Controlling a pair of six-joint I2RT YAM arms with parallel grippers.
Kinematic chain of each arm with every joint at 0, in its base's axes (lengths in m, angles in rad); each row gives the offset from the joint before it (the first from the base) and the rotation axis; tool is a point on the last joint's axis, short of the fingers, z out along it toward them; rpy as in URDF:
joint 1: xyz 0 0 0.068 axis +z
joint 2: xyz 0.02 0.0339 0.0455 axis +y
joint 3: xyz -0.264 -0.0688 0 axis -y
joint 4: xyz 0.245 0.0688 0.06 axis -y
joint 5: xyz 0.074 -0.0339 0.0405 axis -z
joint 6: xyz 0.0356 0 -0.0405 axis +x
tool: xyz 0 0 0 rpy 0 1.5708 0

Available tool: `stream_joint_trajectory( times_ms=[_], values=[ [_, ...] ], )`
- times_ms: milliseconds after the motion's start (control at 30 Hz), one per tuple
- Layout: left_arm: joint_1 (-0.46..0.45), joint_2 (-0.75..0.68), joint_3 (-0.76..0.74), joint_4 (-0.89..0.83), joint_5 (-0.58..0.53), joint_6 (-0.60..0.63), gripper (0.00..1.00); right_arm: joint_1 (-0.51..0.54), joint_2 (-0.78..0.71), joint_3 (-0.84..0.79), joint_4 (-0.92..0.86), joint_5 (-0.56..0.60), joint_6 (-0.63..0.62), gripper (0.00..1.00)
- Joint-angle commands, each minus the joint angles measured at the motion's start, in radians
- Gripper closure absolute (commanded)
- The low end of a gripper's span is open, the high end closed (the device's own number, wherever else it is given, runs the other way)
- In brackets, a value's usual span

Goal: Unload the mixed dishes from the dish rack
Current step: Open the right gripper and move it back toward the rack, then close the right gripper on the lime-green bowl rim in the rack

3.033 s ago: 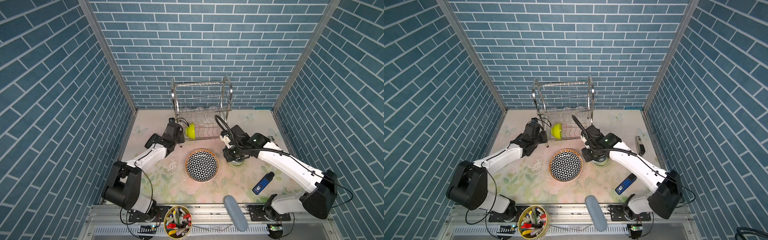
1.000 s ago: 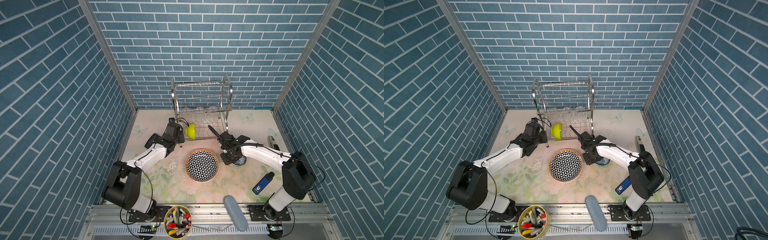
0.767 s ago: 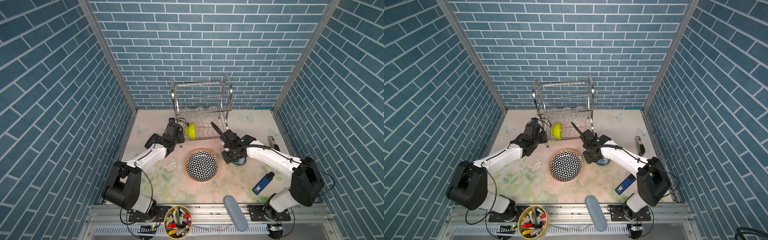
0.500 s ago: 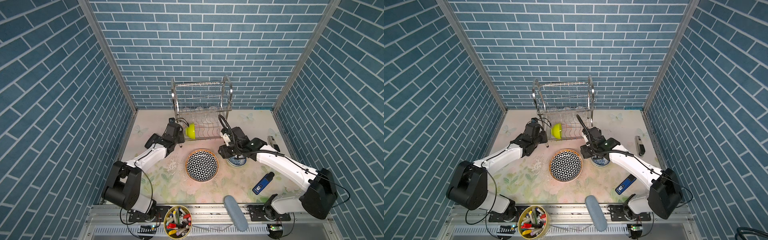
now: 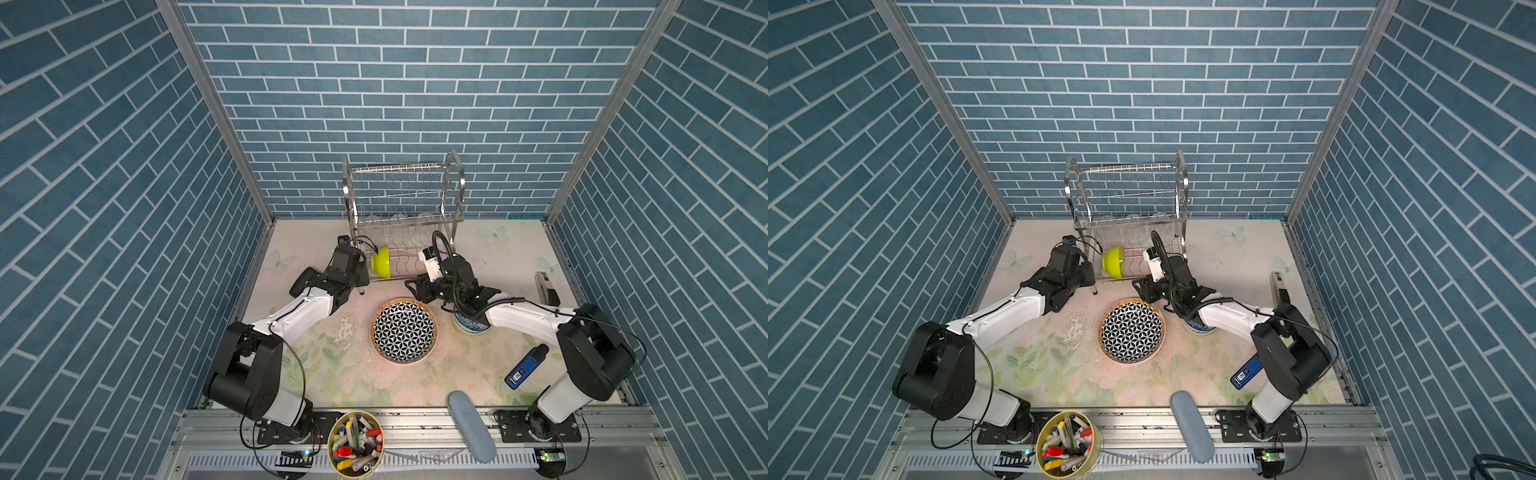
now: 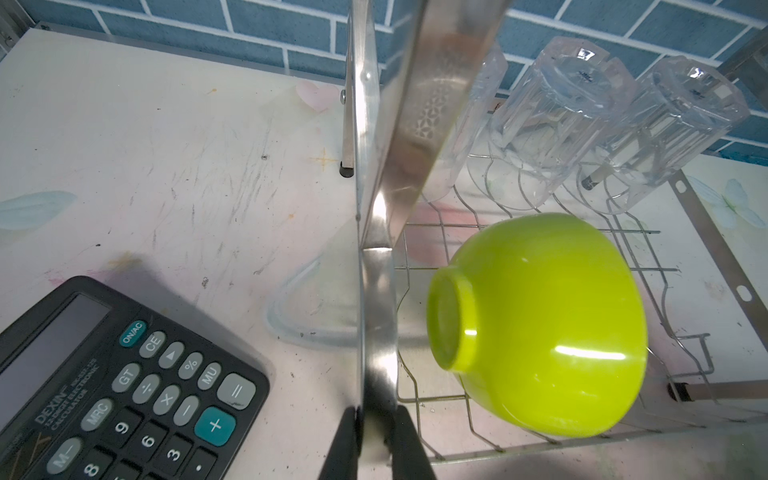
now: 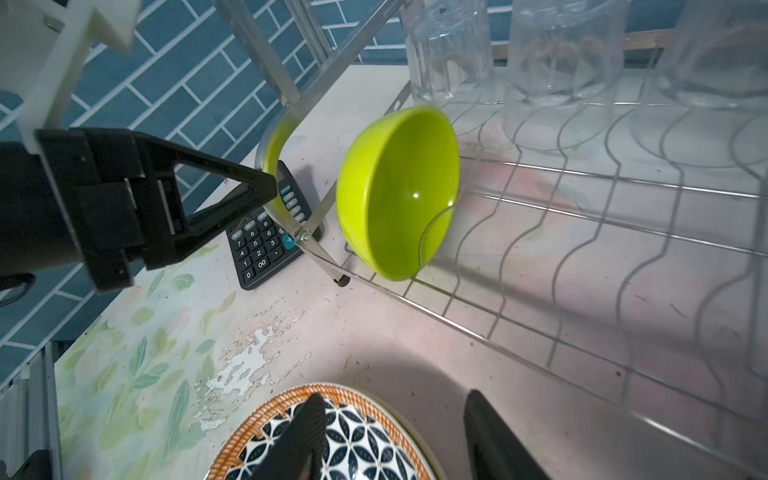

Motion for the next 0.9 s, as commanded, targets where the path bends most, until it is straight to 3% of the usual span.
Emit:
stream_joint_trajectory(
  times_ms=[0, 133, 333, 867],
  values=[
    [0.005, -0.001, -0.004, -0.034, 0.014, -0.026, 0.92, -0.002, 0.091, 0.056, 0.237, -0.057, 0.026, 0.47],
    [0.005, 0.003, -0.005, -0.032, 0.019, -0.026, 0.92, -0.004, 0.195, 0.119, 0.354, -0.121, 0.048, 0.51],
    [0.005, 0.017, -0.006, -0.028, 0.029, -0.029, 0.92, -0.002, 0.290, 0.194, 0.450, -0.115, 0.075, 0.52],
    [0.004, 0.017, -0.008, -0.020, 0.036, -0.029, 0.92, -0.004, 0.434, 0.360, 0.399, -0.095, 0.114, 0.52]
  ],
)
